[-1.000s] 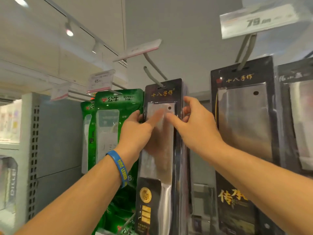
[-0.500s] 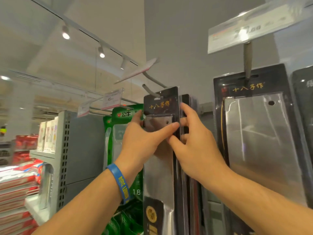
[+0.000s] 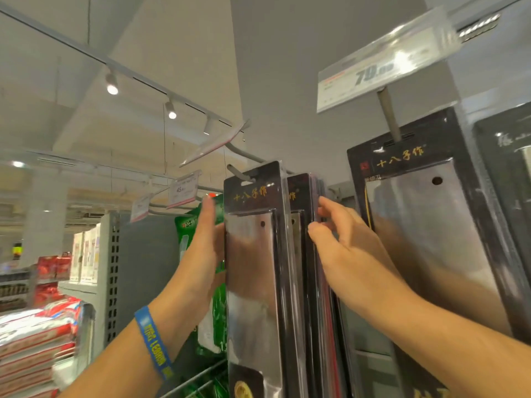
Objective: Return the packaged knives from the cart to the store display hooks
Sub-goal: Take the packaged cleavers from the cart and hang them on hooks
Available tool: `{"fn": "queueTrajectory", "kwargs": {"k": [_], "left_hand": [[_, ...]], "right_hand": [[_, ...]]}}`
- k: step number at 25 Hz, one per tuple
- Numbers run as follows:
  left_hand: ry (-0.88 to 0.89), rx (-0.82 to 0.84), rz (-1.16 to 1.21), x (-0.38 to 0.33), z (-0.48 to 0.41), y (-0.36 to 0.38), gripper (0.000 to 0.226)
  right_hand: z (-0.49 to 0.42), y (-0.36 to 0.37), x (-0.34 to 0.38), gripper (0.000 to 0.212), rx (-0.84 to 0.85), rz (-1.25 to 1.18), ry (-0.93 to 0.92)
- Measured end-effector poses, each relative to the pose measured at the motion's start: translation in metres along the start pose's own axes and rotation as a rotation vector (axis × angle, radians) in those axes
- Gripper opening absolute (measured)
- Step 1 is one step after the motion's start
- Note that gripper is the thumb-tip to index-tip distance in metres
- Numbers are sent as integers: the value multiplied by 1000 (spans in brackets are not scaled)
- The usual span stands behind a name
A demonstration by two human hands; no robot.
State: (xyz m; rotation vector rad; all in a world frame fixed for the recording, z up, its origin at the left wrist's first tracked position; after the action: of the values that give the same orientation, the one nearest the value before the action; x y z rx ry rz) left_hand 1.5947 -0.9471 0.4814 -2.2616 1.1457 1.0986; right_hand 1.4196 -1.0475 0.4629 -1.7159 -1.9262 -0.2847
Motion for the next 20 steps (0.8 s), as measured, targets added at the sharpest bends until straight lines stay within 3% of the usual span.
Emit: {"fn": "queueTrajectory", "kwargs": {"k": [3, 6, 10, 13, 17, 20], "left_hand": [[-89, 42, 43, 3, -9, -4, 90], [-104, 39, 54, 4, -10, 0, 87], [90, 21, -66, 3, -9, 13, 86], [267, -65, -140, 1, -8, 14, 103], [518, -188, -465, -3, 12, 20, 123], [529, -165, -592, -4, 18, 30, 130]], "right_hand": [[-7, 1, -2, 49, 1, 41, 49], [-14, 5, -2, 42, -35, 37, 69], [-29, 11, -2, 30, -69, 23, 138], [-36, 19, 1, 8, -62, -88, 197], [-38, 31, 3, 23, -80, -105, 147], [-37, 32, 1, 29, -101, -217, 111]]}}
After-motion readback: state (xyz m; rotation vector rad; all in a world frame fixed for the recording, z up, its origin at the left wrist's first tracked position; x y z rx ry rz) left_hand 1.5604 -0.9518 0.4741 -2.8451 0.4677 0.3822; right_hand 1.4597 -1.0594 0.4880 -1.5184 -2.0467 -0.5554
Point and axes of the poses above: each hand's wrist, its own z-axis away from the middle knuckle, its own y-axis out of the palm, x = y × z, the point moved 1 cm from there along -z, towards the middle knuckle, and after that the axes turned 1 degree about y, right-handed, at the moved point
